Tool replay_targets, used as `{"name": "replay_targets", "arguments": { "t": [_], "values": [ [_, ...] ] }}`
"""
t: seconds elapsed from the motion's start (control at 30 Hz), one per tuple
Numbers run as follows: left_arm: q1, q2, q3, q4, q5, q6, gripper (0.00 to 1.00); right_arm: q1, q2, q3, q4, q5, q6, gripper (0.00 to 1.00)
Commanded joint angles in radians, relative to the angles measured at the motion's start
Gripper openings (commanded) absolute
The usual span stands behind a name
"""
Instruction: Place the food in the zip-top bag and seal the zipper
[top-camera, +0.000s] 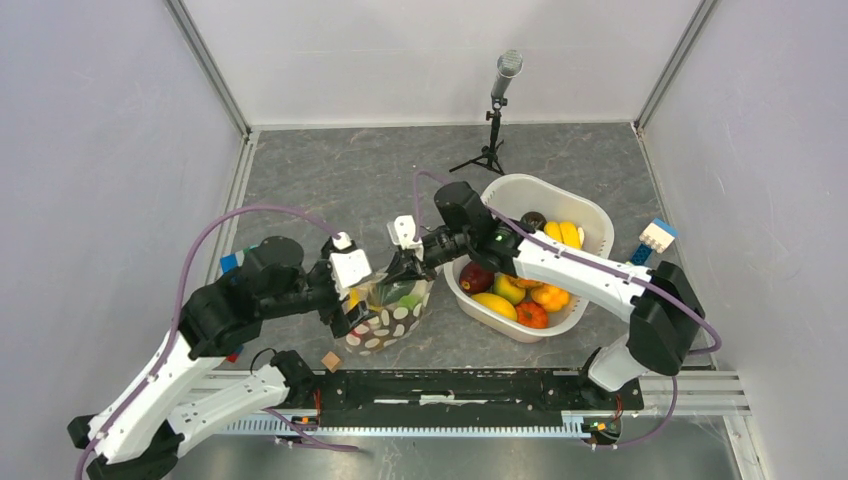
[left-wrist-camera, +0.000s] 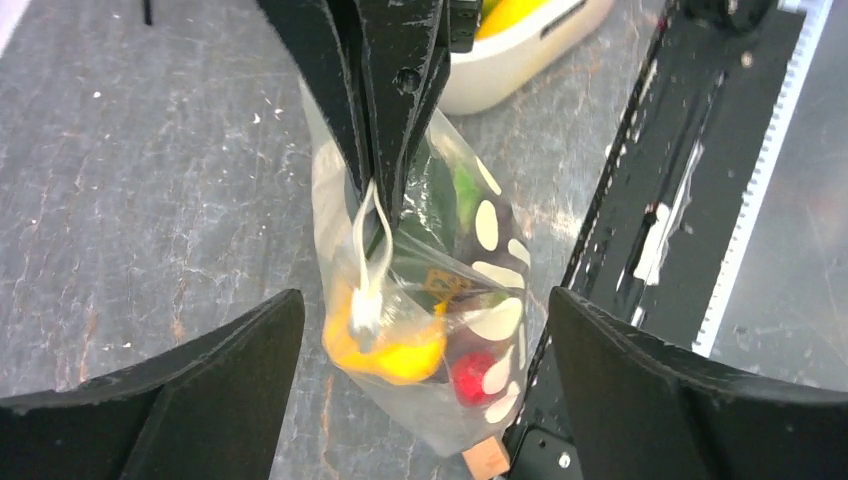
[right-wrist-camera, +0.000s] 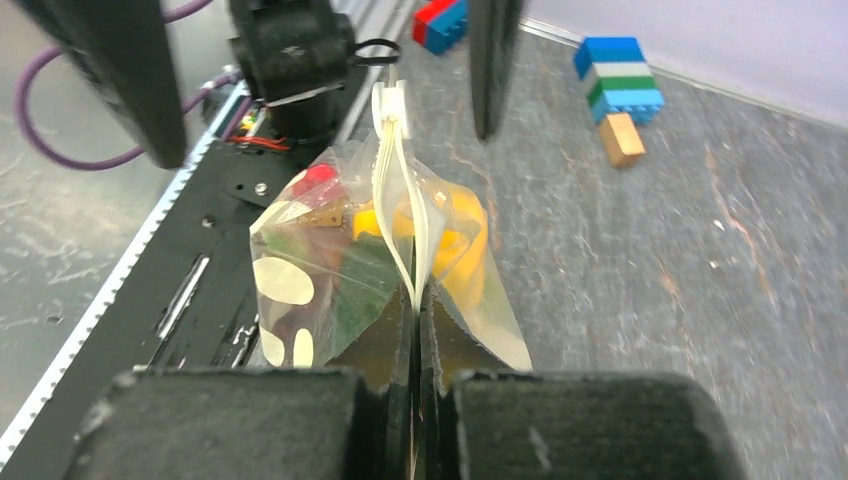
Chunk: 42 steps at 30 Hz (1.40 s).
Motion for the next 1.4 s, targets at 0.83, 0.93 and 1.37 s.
{"name": "replay_targets", "arguments": {
  "t": [0.83, 0.93, 1.37],
  "values": [
    [-0.002, -0.295, -0.455, 0.774, -0.155, -0.343, 1.0, -0.052, -0.261, -0.263, 0.443, 0.173, 0.425, 0.0],
    [-0.002, -0.255, -0.443, 0.756, -0.107, -0.334, 0.88, -0.052, -0.262, -0.263, 0.447, 0.171, 0.426, 0.0],
    [-0.002, -0.199, -0.46, 0.769, -0.11, -0.336, 0.25, -0.051, -0.265, -0.257, 0.451, 0.18, 0.429, 0.0]
  ]
}}
